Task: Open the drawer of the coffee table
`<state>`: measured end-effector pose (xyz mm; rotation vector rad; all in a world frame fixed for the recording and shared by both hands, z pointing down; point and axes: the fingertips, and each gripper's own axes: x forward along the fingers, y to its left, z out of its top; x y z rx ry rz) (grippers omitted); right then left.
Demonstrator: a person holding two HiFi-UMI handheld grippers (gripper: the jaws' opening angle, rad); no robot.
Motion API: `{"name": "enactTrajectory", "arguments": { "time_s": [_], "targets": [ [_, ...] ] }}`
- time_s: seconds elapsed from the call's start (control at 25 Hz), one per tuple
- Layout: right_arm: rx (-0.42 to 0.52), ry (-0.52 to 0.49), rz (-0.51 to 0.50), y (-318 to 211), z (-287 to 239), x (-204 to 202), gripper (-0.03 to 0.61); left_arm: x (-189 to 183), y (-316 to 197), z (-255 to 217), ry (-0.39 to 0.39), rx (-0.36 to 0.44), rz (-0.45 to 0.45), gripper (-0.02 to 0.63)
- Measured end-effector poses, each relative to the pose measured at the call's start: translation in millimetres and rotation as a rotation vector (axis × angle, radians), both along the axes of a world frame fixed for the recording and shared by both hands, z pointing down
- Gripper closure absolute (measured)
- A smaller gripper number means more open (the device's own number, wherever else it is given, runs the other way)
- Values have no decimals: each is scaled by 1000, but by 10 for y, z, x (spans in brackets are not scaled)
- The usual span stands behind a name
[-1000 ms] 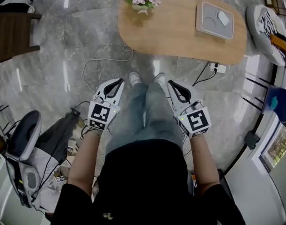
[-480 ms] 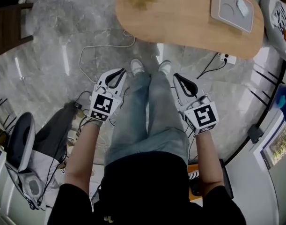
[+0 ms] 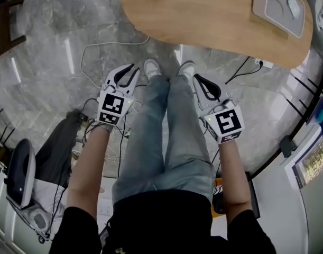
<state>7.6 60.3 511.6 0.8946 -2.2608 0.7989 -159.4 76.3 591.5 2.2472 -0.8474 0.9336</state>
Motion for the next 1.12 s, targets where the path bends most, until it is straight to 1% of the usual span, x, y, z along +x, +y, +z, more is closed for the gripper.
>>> {"name": "enactTrajectory", "arguments": {
  "time_s": [0.16, 0.4, 0.56, 0.68, 0.8, 0.96, 1.12],
  "targets": [
    [-29, -1, 10, -26, 321, -19, 577, 30, -99, 403, 5, 4, 16, 506],
    [-57, -3, 25, -51, 724, -20, 577, 93, -367, 1011, 24, 90, 55, 402],
    [-80, 6, 28, -32, 973, 19, 577, 150, -506, 1408, 15, 115, 72, 360],
    [-91, 15, 34, -36, 1116, 54, 577, 218, -644, 1595, 22, 150, 80, 332],
    [-101, 24, 52, -36, 1223, 108, 577, 309, -786, 1692, 40, 182, 96, 318],
    [-119, 22, 60, 7, 1327, 130, 577, 406, -950, 1767, 36, 243, 124, 316],
    [-131, 14, 71, 113, 1366, 158, 577, 581, -964, 1838, 61, 242, 179, 316]
  ]
}}
